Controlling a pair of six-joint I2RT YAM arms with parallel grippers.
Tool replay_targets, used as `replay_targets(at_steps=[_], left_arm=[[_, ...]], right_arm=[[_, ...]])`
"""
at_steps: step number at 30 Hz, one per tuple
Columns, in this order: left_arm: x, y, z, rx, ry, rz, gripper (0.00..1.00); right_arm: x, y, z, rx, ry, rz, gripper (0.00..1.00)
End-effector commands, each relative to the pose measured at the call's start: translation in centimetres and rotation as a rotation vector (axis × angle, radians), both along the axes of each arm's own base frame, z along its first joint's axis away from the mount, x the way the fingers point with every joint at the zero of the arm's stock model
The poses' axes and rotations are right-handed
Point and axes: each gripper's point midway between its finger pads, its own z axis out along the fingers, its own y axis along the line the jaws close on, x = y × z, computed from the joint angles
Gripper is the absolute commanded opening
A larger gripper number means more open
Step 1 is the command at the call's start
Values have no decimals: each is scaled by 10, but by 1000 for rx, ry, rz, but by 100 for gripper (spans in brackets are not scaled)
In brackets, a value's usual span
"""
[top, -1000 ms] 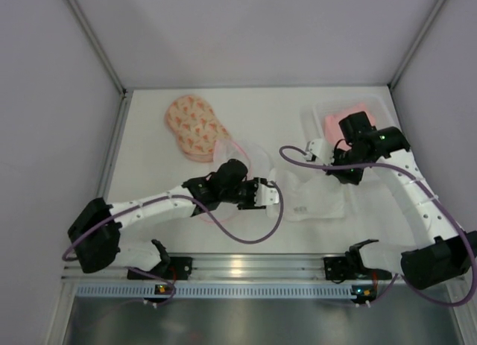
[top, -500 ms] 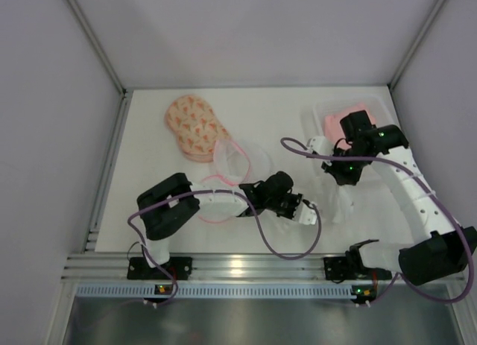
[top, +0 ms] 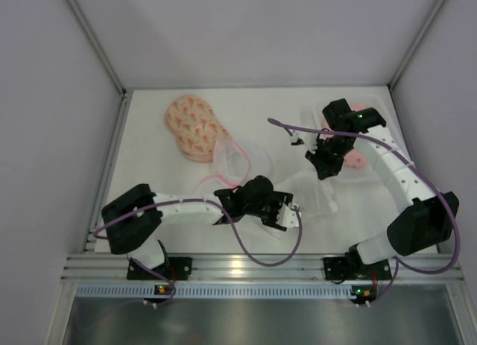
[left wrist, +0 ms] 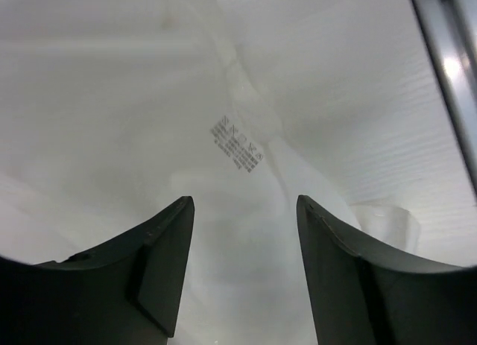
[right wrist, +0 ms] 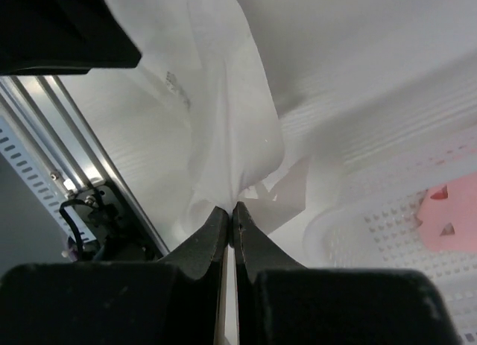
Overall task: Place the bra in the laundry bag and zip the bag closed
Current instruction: Adjust the bra at the center of the board.
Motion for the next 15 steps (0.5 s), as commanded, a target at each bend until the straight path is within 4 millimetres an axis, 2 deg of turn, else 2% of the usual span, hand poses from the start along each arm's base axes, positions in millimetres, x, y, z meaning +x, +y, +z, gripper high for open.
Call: replay_targets(at_steps=[1, 3, 4, 5, 6, 7, 8, 10, 12, 15], left_arm=[[-29, 5, 80, -194, -2, -47, 65], [-38, 19, 103, -206, 10, -53, 64], [-42, 26, 103, -179, 24, -55, 62], [-48, 44, 85, -80, 69, -41, 61], [-52, 54, 89, -71, 69, -37, 58], [-56, 64, 83, -47, 71, -50, 57], [-64, 83, 70, -6, 74, -57, 56], [-63, 103, 58, 24, 40, -39, 54], [-71, 125, 49, 21, 21, -35, 54], [-76, 141, 53, -23, 13, -12, 55]], right_arm=[[-35, 15, 7, -2, 158, 21, 2], [-34, 20, 5, -15, 175, 14, 1], [-34, 24, 5, -21, 180, 22, 1], [-32, 26, 5, -25, 181, 18, 1], [-29, 32, 7, -28, 182, 11, 2], [-27, 35, 8, -35, 178, 9, 2], [-23, 39, 11, -34, 166, 3, 2], [-24, 48, 9, -53, 173, 32, 2], [-25, 60, 8, -57, 184, 51, 2], [-31, 85, 2, -45, 236, 75, 2]])
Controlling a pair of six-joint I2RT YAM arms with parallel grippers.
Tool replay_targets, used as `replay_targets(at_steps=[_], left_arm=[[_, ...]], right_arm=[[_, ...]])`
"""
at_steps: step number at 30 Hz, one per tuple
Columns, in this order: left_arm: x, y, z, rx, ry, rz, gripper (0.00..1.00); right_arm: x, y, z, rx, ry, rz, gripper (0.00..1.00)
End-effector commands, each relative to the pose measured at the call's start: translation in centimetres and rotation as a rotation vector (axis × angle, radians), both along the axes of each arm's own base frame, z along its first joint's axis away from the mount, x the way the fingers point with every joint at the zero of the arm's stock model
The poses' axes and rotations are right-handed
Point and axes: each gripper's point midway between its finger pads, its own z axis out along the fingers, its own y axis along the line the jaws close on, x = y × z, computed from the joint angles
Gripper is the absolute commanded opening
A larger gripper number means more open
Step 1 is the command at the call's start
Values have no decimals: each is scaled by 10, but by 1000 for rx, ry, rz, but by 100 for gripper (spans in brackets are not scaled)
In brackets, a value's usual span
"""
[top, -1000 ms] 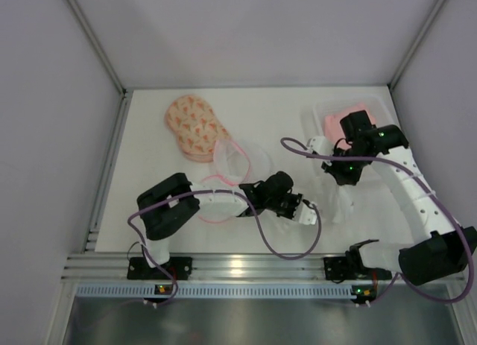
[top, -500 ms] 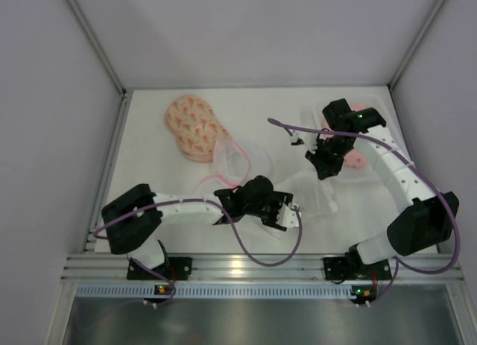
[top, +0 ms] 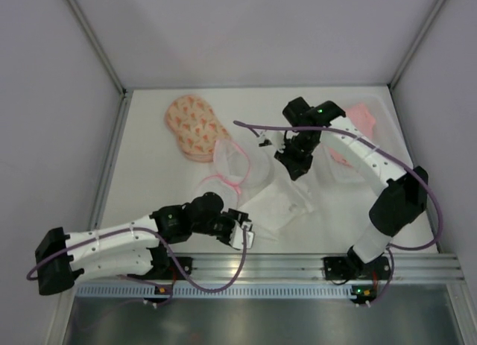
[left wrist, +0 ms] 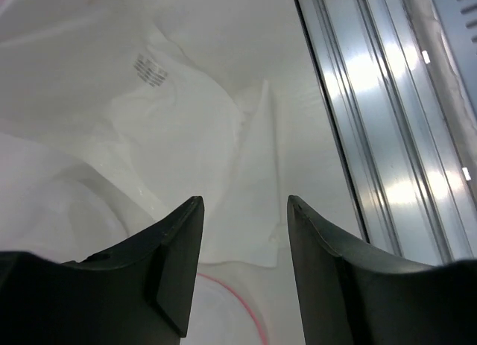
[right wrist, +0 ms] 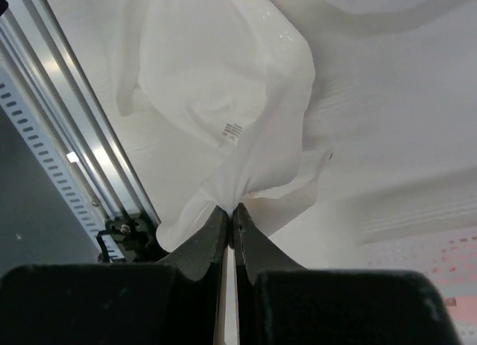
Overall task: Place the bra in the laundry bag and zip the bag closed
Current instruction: Adjust the bra at the center of the board.
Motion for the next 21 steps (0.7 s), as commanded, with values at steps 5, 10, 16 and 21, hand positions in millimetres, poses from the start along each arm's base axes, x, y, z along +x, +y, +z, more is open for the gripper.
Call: replay_targets(at_steps=[5, 10, 16, 21], left_arm=[[-5, 36, -9, 40, -6, 57, 55], [-6, 40, -15, 51, -13, 54, 55], [-22, 53, -36, 134, -30, -72, 59], [-22, 57, -45, 173, -68, -120, 67]], right_arm=[[-46, 36, -8, -44, 225, 84, 2], [-60, 70, -18, -3, 330, 131, 21], [-76, 104, 4, 183, 432, 183, 61], [-74, 104, 32, 296, 400, 192, 77]])
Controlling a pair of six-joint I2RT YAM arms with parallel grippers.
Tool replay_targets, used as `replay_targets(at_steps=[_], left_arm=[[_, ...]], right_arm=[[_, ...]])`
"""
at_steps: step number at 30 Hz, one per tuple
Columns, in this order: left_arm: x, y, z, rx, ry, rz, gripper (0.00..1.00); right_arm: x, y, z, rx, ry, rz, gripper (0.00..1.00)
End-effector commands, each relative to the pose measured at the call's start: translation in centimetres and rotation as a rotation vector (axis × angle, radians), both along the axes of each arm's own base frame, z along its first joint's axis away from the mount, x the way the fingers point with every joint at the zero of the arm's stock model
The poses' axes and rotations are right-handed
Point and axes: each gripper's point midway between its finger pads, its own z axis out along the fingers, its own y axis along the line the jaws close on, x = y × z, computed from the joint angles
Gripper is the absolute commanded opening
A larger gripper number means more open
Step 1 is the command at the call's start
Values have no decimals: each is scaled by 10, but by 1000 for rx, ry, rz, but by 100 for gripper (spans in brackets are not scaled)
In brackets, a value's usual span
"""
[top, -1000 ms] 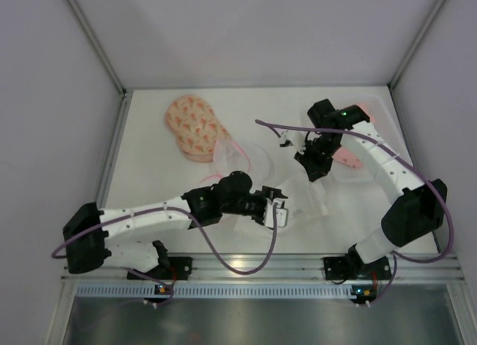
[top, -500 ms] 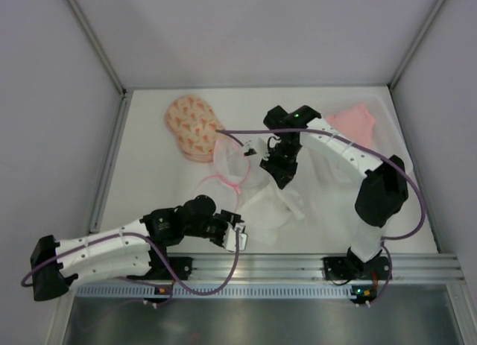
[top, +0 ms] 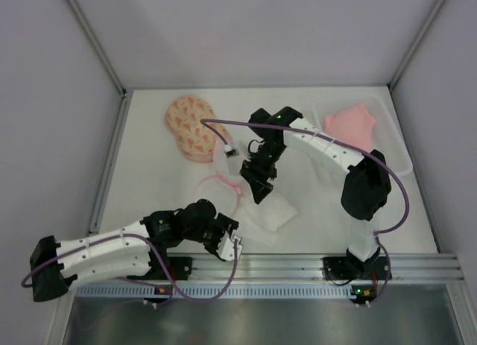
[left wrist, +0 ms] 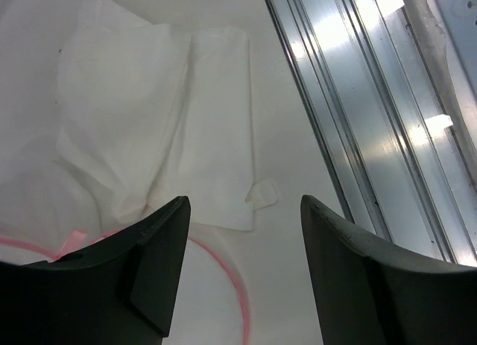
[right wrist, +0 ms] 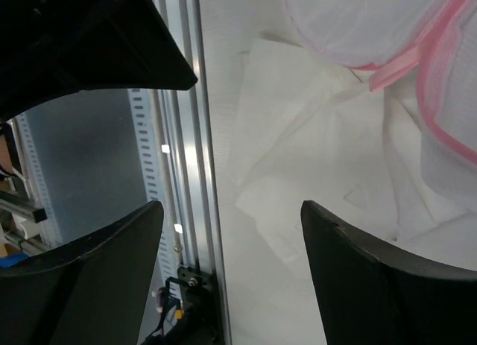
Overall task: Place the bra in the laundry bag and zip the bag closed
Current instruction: Adjust the bra at the center of the board.
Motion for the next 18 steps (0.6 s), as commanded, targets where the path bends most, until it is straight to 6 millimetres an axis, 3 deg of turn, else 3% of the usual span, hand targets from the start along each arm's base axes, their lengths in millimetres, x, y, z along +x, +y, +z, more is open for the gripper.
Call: replay_targets(at_steps=[1, 3, 4, 5, 6, 7, 9, 10, 14, 18], left_arm=[[-5, 3, -6, 26, -30, -85, 68], [-9, 1, -10, 37, -15, -108, 71], [-9, 0, -10, 42, -16, -117, 72], [-10, 0, -15, 59, -12, -133, 72], [-9, -1, -17, 70, -13, -140, 72], [-8, -3, -17, 78, -15, -147, 71], [-5, -5, -29, 139, 5, -145, 69], [-1, -8, -28, 153, 5, -139, 67], [10, -8, -53, 261, 5, -114, 59], [22, -19, -52, 234, -31, -82, 55]], right_arm=[[-24, -11, 53, 102, 90, -13, 75], [-10, -19, 53, 125, 70, -76, 70], [10, -35, 44, 85, 38, -157, 65], [15, -46, 29, 41, 45, -197, 60], [33, -58, 21, 27, 9, -251, 47], [40, -71, 9, -30, -28, -271, 45], [38, -82, -10, -83, -38, -279, 42], [44, -81, -16, -86, -70, -289, 41], [33, -84, -48, -158, -36, -267, 39], [34, -84, -70, -172, -32, -272, 39]])
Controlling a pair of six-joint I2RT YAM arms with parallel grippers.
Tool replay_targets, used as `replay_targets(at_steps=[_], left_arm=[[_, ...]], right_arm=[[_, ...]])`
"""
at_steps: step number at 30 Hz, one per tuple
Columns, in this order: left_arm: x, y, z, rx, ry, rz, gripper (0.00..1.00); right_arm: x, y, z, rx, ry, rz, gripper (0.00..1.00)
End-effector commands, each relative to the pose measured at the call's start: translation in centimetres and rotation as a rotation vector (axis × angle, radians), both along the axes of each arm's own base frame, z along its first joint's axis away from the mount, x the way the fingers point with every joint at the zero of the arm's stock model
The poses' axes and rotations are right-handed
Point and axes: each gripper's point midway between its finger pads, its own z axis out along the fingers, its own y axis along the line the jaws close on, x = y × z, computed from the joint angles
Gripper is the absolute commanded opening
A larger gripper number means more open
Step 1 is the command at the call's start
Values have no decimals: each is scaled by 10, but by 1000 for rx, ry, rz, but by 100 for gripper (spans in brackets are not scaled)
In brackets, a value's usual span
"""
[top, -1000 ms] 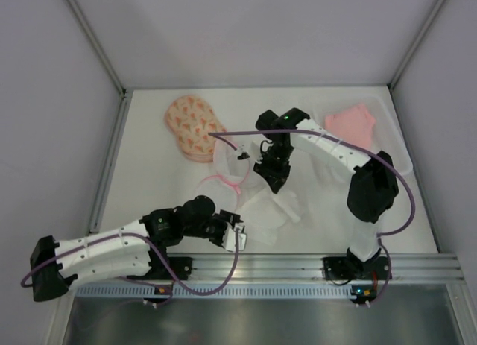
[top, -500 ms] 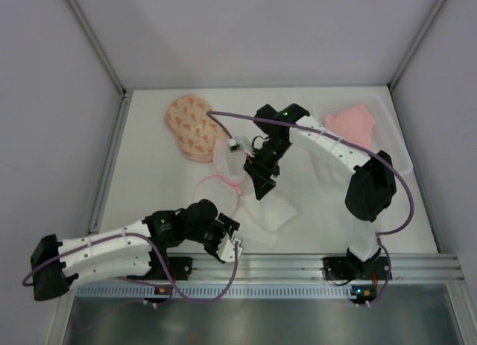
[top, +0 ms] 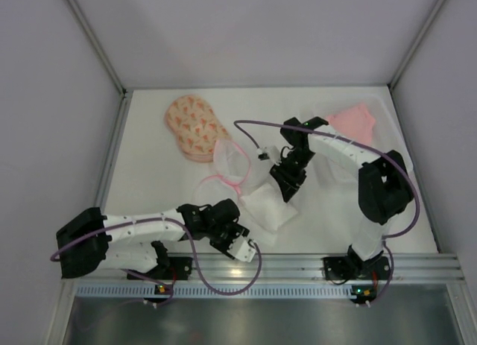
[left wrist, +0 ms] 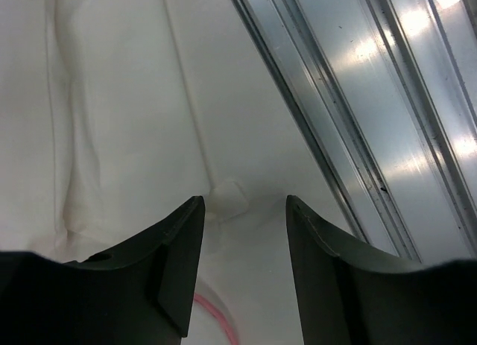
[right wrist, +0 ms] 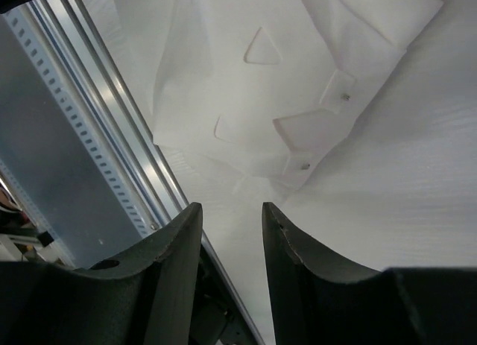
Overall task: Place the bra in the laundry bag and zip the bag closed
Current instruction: Adjust the bra at the center of the board.
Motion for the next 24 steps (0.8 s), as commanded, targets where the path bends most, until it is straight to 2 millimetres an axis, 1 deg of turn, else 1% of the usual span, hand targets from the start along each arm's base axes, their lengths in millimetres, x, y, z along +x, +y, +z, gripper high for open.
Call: replay_targets(at_steps=[1, 3, 4, 6, 7, 8, 10, 11, 13, 16, 18, 19, 21, 24], left_arm=[[19, -25, 18, -89, -81, 5, 53], [25, -30, 20, -106, -107, 12, 51], [28, -31, 22, -111, -125, 15, 49], [33, -34, 24, -123, -146, 21, 47], [33, -33, 21, -111, -152, 11, 45], [33, -32, 18, -101, -152, 7, 41], [34, -30, 11, -73, -148, 10, 36], [35, -28, 8, -61, -152, 10, 31], [35, -27, 4, -46, -149, 12, 24], [32, -27, 4, -34, -130, -5, 10], [28, -28, 8, -28, -105, -20, 0], [28, -29, 12, -34, -105, -18, 0], [33, -35, 25, -59, -128, -9, 0], [42, -51, 59, -147, -180, -7, 0]], right_arm=[[15, 7, -19, 4, -53, -4, 39], [15, 6, -32, -8, -44, -7, 39], [13, 5, -38, -18, -34, -12, 39], [14, 5, -47, -23, -29, -11, 39], [14, 4, -50, -32, -27, -14, 39], [13, 4, -55, -37, -12, -11, 40], [16, 5, -60, -43, -20, -15, 40], [16, 4, -63, -52, -15, -17, 40], [17, 2, -67, -63, -23, -15, 40], [19, 1, -70, -71, -34, -18, 41], [18, 1, -71, -70, -30, -18, 41], [20, 1, -72, -72, -39, -21, 41], [21, 0, -71, -72, -56, -20, 41], [22, -1, -67, -70, -79, -15, 42]])
